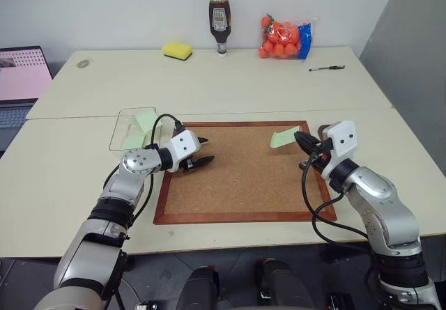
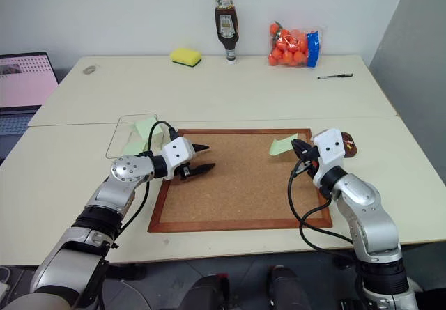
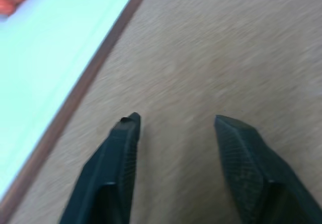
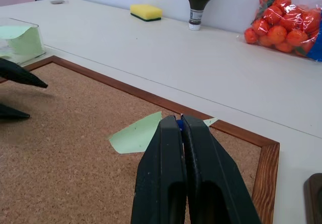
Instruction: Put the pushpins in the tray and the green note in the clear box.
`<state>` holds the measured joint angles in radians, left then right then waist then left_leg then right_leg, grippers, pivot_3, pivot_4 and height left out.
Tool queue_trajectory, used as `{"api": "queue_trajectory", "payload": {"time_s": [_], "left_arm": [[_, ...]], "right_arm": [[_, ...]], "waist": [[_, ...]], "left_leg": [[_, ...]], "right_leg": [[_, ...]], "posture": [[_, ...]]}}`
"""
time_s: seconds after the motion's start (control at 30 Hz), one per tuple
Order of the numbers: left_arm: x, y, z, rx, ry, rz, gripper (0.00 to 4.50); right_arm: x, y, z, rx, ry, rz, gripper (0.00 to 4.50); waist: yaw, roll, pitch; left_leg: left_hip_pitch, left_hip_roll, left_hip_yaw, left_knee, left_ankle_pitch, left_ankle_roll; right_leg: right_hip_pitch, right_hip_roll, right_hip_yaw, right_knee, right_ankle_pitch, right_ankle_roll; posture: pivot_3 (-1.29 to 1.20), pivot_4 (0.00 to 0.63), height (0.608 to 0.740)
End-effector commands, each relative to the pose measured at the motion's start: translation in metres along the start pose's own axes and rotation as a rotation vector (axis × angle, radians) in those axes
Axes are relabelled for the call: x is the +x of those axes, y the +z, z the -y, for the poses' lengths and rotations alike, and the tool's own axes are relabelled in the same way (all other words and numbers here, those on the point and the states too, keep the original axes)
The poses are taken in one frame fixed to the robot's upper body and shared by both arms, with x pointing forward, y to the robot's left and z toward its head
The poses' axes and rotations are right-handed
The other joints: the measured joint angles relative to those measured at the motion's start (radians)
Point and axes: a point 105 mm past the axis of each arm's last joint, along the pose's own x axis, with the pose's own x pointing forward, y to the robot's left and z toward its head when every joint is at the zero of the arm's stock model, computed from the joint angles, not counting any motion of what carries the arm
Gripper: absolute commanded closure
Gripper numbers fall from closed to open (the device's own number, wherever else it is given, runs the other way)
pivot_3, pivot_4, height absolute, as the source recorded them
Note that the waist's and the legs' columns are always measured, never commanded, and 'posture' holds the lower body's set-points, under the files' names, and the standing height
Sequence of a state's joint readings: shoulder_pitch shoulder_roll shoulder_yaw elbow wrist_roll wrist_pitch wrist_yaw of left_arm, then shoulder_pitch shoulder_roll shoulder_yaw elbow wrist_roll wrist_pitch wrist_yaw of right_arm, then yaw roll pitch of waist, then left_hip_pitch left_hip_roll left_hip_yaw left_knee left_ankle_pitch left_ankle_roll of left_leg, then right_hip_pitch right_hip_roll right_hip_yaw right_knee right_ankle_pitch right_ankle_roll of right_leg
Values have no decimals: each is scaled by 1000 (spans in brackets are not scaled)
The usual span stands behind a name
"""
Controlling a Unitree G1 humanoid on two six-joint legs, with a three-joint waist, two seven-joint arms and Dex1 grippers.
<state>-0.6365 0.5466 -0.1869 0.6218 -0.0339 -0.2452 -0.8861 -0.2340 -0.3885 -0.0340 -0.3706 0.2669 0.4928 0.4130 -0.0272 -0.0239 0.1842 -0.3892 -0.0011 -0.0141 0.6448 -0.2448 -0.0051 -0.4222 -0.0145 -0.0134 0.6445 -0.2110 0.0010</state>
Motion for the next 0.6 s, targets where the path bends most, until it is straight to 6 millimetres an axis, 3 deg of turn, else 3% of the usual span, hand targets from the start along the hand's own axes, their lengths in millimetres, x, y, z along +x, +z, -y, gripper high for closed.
{"api": "queue_trajectory", "payload": {"time_s": [0.03, 0.13, 0.23, 0.4, 0.6], "left_arm": [[0, 28, -14, -255, 57, 180, 988], [3, 44, -11, -384, 33, 234, 455], [8, 63, -6, -390, 12, 269, 455], [22, 106, 16, -138, -105, 322, 455], [34, 134, 33, -42, -202, 384, 455]], "right_arm": [[2, 22, -5, -27, 24, 69, 4500], [2, 24, -5, -27, 27, 72, 4500], [3, 26, -6, -30, 31, 75, 4500], [5, 30, -8, -30, 37, 66, 4500], [9, 32, -10, -25, 41, 46, 4500]], "waist": [[1, 0, 0], [1, -2, 1], [2, -2, 1], [4, -2, 1], [5, -2, 1]], "left_leg": [[-3, -1, 0, 0, 0, 0], [-7, -4, -1, 1, 0, 0], [-8, -6, -1, 2, 0, 0], [-7, -6, -1, 2, 0, 0], [-6, -5, -2, 2, 0, 0]], "right_leg": [[-2, 0, 0, 0, 0, 0], [-4, -2, 0, -1, 0, 1], [-4, -4, 0, -1, -1, 2], [-3, -4, 0, 0, 0, 2], [-3, -4, 0, 0, 0, 2]], "posture": [[0, 150, 740], [0, 150, 740], [0, 150, 740], [0, 150, 740], [0, 150, 740]]}}
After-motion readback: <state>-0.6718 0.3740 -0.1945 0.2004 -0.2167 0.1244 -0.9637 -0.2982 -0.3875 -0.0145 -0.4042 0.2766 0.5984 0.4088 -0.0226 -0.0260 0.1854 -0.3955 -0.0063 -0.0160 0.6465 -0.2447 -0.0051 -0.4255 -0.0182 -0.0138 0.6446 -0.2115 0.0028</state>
